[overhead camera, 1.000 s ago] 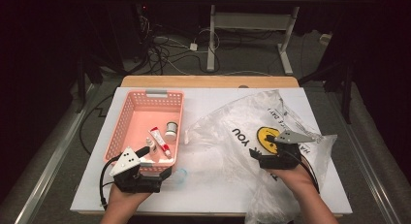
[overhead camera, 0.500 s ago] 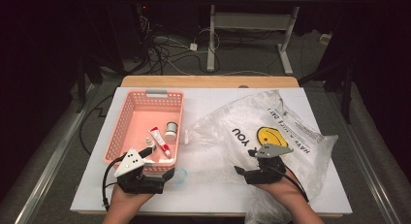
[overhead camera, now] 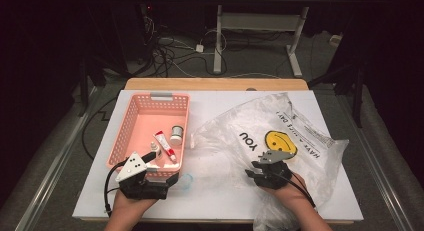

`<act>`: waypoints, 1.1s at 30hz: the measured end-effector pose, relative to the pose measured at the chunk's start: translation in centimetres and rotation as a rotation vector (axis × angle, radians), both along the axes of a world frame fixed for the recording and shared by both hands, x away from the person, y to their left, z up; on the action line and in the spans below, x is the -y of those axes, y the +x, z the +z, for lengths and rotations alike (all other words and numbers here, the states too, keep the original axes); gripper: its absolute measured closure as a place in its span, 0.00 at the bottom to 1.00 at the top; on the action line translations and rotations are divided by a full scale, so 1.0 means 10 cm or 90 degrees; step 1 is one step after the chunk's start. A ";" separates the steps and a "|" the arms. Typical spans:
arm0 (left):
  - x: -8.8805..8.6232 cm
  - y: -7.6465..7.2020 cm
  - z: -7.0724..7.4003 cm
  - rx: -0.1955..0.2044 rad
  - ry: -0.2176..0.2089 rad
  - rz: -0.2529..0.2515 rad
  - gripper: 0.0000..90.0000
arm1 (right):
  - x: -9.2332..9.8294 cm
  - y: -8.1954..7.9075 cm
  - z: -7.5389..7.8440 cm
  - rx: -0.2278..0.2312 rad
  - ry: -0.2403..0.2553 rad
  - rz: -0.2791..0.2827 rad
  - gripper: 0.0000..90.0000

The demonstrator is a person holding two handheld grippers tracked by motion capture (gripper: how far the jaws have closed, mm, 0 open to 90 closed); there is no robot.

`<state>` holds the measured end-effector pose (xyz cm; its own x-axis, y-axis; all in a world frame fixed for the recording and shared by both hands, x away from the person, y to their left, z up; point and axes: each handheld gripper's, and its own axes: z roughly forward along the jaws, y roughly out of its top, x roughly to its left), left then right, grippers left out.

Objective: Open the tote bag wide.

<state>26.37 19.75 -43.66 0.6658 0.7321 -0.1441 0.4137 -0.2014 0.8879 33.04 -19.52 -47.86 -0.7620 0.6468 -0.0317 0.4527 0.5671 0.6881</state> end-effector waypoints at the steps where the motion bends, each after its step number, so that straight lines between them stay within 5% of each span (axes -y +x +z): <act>1: 0.00 0.00 0.00 0.000 0.000 0.000 0.00 | 0.00 0.01 -0.01 -0.005 0.001 -0.003 0.73; 11: 0.01 0.00 -0.01 -0.002 -0.001 -0.003 0.00 | 0.02 0.06 -0.05 0.003 0.023 -0.010 1.00; 33: 0.02 0.05 0.01 -0.008 0.006 -0.022 0.00 | 0.02 0.37 0.02 0.041 0.117 -0.106 1.00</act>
<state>26.86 19.51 -43.55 0.6887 0.7103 -0.1456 0.4173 -0.2242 0.8807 36.71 -19.72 -47.67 -0.6451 0.7623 0.0520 0.4806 0.3520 0.8032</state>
